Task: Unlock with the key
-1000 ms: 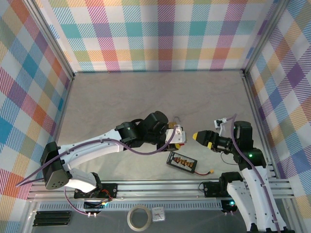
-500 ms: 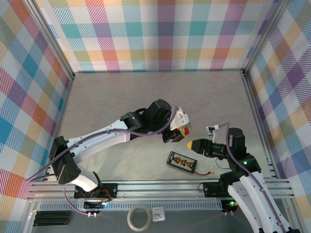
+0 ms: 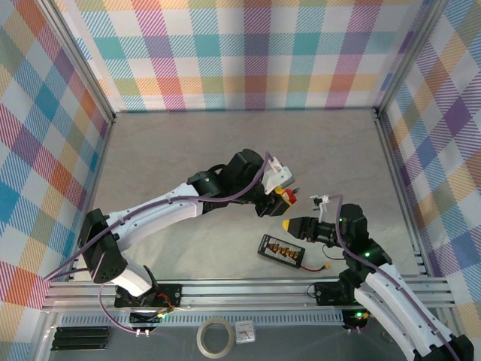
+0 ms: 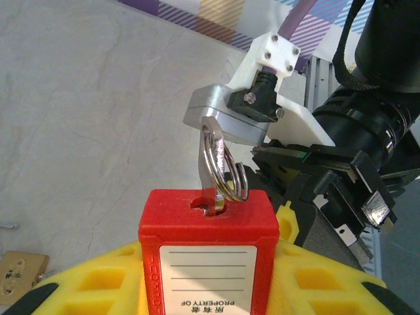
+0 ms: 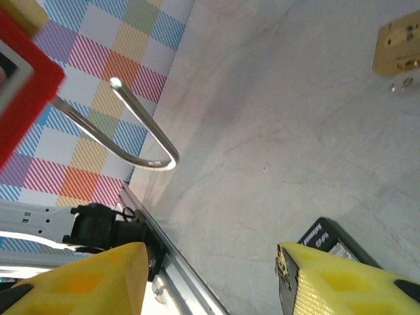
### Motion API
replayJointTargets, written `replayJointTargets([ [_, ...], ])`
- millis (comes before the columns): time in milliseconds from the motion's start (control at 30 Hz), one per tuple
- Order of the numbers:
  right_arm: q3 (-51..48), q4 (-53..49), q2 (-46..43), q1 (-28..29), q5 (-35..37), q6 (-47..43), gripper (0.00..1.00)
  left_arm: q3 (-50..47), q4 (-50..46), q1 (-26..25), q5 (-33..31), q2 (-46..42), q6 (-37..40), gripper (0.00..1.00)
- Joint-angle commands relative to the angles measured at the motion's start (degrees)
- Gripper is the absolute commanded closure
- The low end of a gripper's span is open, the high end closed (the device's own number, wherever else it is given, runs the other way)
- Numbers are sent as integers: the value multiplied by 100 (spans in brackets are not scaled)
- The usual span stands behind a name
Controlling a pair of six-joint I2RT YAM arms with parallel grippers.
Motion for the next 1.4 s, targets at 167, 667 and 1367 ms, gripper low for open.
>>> replayJointTargets([
  [167,408,-683,-188,82,852,-416,33,20,-146,89,-658,23,53,100],
  [667,938,-1893,-933,74,1606,-406,16,-360,-666,1062,-2120,721,1268,100],
  [1367,888,-2607,-1732,73,1728,-380,13,-441,905,1473,-3412,2168,2323,100],
])
